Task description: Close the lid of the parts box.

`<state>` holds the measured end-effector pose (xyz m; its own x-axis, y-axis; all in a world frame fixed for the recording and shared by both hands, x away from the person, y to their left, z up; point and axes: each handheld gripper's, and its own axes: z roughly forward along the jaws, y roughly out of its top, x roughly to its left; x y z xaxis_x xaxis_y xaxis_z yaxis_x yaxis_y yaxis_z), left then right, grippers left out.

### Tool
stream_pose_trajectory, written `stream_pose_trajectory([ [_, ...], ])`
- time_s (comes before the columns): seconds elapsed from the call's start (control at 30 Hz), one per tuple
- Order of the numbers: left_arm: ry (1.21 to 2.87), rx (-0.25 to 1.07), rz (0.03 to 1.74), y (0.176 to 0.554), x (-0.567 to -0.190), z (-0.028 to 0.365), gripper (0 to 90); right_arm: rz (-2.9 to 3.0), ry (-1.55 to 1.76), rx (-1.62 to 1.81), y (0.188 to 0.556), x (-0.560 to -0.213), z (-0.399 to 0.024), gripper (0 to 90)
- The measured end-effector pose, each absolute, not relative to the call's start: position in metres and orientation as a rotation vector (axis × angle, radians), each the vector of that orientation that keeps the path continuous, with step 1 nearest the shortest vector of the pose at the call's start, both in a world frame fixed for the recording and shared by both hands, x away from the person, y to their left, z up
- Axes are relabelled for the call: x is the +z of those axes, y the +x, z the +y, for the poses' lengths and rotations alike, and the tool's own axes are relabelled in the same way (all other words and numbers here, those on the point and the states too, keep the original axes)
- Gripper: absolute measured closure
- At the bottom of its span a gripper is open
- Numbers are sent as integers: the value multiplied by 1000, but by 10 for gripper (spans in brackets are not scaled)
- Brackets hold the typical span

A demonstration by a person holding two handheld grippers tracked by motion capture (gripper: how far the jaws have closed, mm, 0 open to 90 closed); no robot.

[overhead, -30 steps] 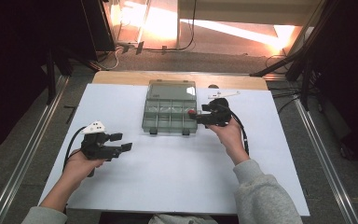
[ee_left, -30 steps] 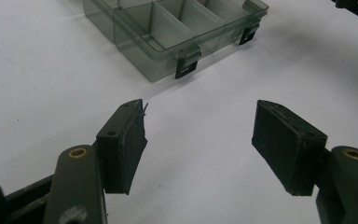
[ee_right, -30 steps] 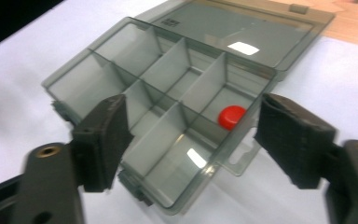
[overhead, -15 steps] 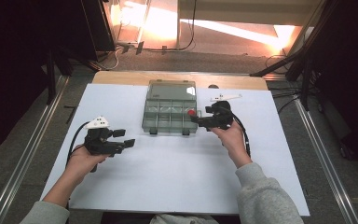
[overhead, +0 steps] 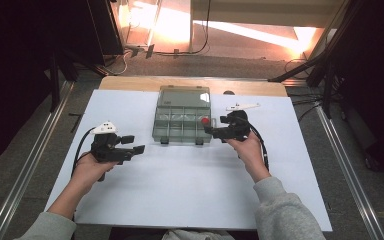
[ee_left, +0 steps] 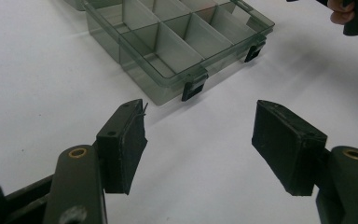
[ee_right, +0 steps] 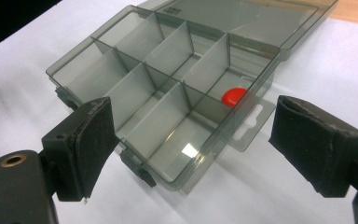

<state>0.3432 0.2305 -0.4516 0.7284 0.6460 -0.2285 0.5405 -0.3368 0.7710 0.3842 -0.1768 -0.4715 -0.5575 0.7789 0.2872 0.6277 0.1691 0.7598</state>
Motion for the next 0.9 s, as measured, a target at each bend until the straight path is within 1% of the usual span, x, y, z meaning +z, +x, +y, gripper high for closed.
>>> stream_pose_trajectory([
  [0.23, 2006, 134, 911, 349, -451, 226, 344, 2279, 1390, 1334, 381, -475, -178, 146],
  [0.37, 2004, 175, 908, 352, -450, 223, 344, 2278, 1397, 1329, 378, -476, -181, 147],
  [0.57, 1977, 143, 915, 359, -449, 221, 344, 2270, 1417, 1321, 375, -477, -186, 148],
  [0.9, 1990, 105, 930, 371, -449, 213, 344, 2262, 1427, 1316, 369, -479, -191, 155],
])
